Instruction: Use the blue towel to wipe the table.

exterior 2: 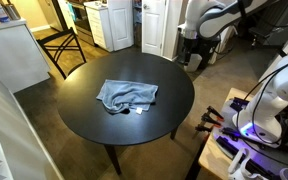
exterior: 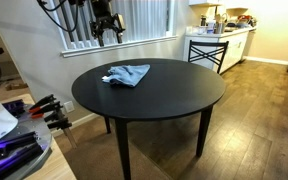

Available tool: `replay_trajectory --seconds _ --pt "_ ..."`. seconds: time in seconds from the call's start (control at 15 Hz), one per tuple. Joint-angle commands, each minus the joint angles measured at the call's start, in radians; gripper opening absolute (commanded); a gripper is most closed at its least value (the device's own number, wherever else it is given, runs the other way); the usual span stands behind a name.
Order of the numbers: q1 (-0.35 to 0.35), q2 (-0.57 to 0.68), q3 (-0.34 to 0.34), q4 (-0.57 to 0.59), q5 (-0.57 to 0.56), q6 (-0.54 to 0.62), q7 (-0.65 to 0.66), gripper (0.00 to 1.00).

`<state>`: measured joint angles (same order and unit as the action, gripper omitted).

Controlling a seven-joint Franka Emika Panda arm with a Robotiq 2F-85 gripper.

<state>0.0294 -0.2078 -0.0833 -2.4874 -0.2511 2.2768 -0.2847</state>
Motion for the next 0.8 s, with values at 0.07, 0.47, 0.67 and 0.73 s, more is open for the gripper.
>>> replay_trajectory --seconds 0.07,0.47,0.67,0.73 --pt "0.031 0.186 0.037 0.104 0.182 0.112 -0.030 1.00" --pt "0.027 0.348 0.126 0.162 0.457 0.148 -0.191 1.00" --pt "0.018 0.349 0.146 0.158 0.442 0.126 -0.175 1.00" --pt "0.017 0.364 0.152 0.164 0.449 0.126 -0.183 1.00"
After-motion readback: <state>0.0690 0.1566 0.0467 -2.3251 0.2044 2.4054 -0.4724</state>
